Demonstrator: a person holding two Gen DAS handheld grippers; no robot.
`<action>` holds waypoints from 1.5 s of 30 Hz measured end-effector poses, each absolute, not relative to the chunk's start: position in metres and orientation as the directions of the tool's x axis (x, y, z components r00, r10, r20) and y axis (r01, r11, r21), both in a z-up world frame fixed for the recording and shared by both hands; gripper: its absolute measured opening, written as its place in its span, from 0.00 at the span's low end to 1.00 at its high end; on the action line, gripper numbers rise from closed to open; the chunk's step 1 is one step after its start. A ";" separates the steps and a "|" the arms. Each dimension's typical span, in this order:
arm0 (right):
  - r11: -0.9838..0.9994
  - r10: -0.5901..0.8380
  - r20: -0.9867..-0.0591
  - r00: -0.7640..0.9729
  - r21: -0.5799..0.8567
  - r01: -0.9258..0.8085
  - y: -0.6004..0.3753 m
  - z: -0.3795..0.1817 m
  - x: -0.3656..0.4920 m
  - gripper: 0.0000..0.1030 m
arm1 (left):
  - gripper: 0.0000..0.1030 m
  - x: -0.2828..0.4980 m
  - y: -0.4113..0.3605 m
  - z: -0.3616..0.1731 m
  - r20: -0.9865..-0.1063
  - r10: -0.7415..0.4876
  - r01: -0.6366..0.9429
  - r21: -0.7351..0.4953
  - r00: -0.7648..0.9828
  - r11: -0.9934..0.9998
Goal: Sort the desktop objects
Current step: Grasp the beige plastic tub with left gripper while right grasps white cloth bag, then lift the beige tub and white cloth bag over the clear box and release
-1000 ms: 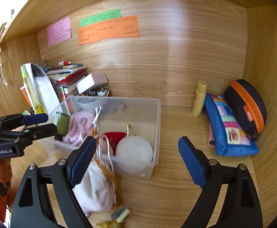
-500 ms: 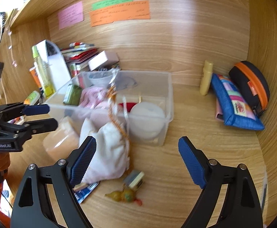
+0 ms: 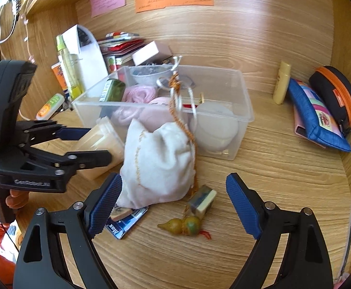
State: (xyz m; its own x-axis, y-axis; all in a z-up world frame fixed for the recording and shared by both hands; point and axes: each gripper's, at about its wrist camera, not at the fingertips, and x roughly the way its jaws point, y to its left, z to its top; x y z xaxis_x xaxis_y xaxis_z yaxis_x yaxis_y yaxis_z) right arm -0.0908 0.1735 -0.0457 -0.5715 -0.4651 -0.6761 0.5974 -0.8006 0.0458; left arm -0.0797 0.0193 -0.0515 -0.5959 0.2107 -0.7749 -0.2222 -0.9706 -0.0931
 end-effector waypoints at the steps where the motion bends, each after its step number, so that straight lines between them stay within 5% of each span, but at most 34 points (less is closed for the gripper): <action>1: -0.797 -0.463 -0.677 -0.572 0.035 0.603 0.172 -0.046 -0.090 0.84 | 0.63 -0.082 0.021 -0.053 -0.781 0.207 -0.222 -0.090 -0.590 -0.971; 28: -0.773 -0.460 -0.748 -0.478 0.073 0.630 0.130 -0.068 -0.119 0.84 | 0.56 -0.087 -0.006 -0.068 -0.789 0.248 -0.157 -0.193 -0.563 -0.969; 36: -0.774 -0.470 -0.743 -0.475 0.090 0.626 0.129 -0.065 -0.117 0.46 | 0.56 -0.084 -0.011 -0.068 -0.788 0.244 -0.155 -0.189 -0.566 -0.970; 45: -0.753 -0.541 -0.699 -0.467 0.156 0.639 0.144 -0.048 -0.105 0.40 | 0.56 -0.082 -0.013 -0.066 -0.774 0.237 -0.149 -0.184 -0.587 -0.972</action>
